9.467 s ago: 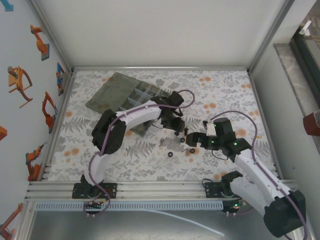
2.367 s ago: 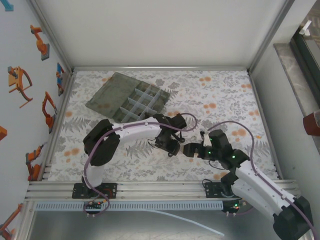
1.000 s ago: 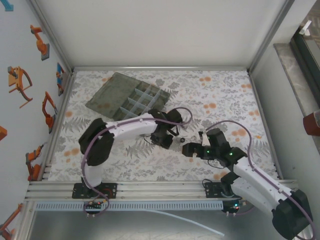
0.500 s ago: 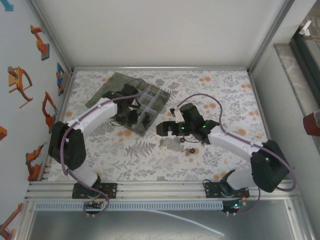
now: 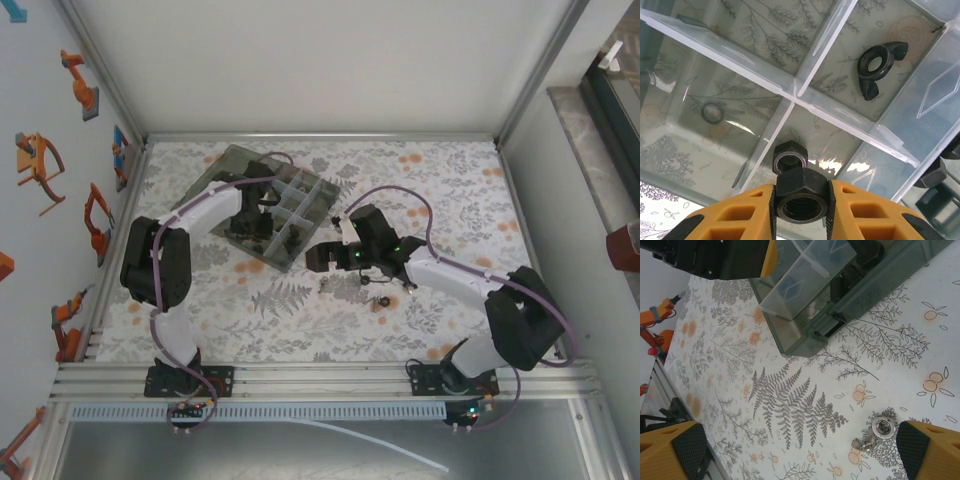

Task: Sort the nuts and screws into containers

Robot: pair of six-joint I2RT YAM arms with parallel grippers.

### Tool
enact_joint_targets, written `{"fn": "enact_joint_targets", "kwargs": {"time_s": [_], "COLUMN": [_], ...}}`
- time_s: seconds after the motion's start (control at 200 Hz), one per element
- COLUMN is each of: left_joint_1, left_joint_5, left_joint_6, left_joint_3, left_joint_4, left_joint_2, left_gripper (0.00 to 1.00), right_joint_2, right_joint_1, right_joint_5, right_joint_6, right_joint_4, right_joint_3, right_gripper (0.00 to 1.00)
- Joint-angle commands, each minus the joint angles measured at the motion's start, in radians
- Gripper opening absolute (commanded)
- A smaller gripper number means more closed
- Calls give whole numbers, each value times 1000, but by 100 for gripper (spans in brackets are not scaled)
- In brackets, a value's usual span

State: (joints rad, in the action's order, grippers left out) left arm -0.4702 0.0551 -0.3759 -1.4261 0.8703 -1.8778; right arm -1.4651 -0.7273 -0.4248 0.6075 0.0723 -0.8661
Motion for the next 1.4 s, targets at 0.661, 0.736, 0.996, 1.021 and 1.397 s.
{"fn": "enact_joint_targets", "kwargs": {"time_s": [0.661,0.736,0.996,1.021,1.397], "left_joint_1": [-186,-240,-410,-416,-448], "left_joint_5": [-52,-82,-99,-98,-94], "left_joint_6": [-30,-33,-91,-98,-117], "left_joint_3": [71,97,25,10,-143], "left_joint_4": [-61,-65,-44,-41,22], "left_joint_2": [216,210,57,36,-176], "left_gripper": [40,40,40,40,43], "right_joint_2": [365,401,500,507,562], "right_joint_1": [-1,-1,-1,-1,-1], "right_joint_5": [126,134,142,144,156], "right_joint_6": [-3,10,65,66,57], "right_joint_4": [145,159,164,166,214], "right_joint_3": [239,284,405,410,421], "right_gripper": [99,100,100,99,100]}}
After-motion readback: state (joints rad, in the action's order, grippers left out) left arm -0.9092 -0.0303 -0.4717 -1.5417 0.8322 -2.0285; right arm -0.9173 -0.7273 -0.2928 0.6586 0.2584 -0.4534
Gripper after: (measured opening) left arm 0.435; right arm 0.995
